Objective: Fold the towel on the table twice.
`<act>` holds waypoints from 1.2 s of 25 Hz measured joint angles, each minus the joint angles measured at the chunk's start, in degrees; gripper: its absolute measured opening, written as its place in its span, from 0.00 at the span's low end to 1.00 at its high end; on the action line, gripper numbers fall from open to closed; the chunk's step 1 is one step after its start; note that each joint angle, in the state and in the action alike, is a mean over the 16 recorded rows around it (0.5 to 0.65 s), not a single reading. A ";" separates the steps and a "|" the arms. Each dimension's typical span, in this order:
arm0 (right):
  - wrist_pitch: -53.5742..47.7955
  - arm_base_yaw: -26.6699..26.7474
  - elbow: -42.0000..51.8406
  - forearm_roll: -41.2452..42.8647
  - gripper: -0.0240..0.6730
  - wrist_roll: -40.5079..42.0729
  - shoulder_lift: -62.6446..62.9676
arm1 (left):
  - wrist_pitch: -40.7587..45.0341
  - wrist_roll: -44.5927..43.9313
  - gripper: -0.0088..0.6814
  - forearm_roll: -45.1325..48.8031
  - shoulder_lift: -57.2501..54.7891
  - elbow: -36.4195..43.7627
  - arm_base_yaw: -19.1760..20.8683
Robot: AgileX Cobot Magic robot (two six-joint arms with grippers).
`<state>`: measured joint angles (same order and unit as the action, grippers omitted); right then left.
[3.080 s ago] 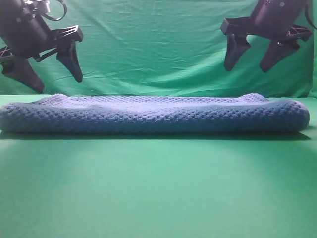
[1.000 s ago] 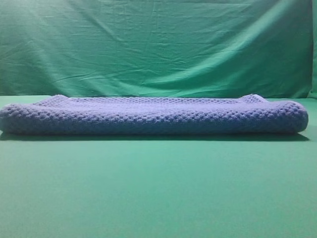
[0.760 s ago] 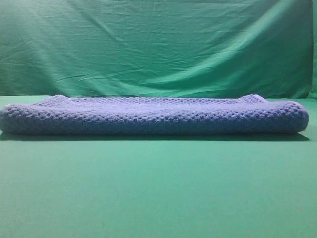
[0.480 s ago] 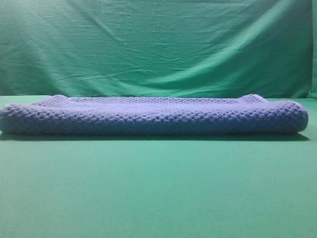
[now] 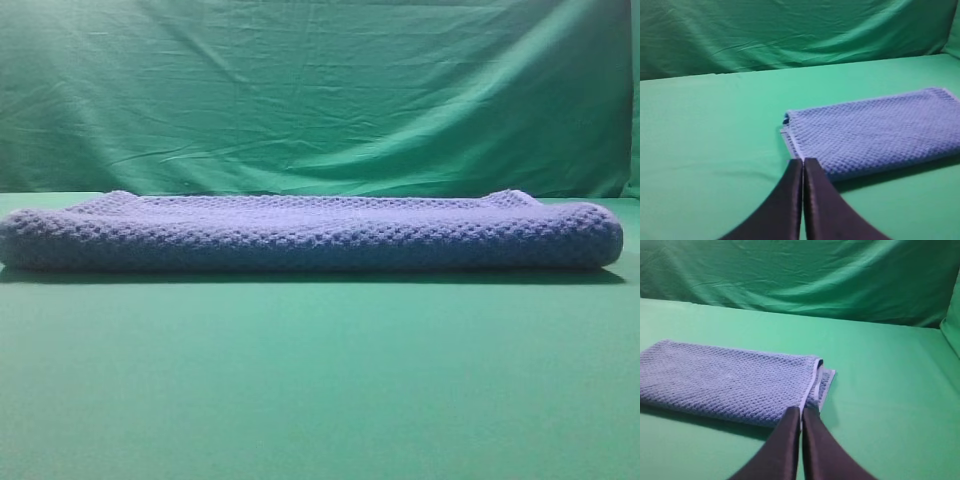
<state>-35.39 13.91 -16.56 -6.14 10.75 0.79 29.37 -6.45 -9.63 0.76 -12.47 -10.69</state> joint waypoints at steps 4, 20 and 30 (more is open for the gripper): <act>4.41 0.00 3.52 -0.27 0.03 1.47 0.00 | -1.57 0.00 0.01 0.40 0.00 2.90 0.00; 13.43 0.00 6.87 -6.95 0.03 3.27 0.00 | -1.72 0.00 0.01 -2.05 0.00 5.31 0.00; 9.22 0.00 8.81 -7.29 0.03 3.27 0.00 | -4.07 0.00 0.01 -2.07 0.00 8.98 0.00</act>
<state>-26.17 13.91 -7.76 -13.43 14.02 0.79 25.29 -6.45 -11.70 0.76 -3.49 -10.69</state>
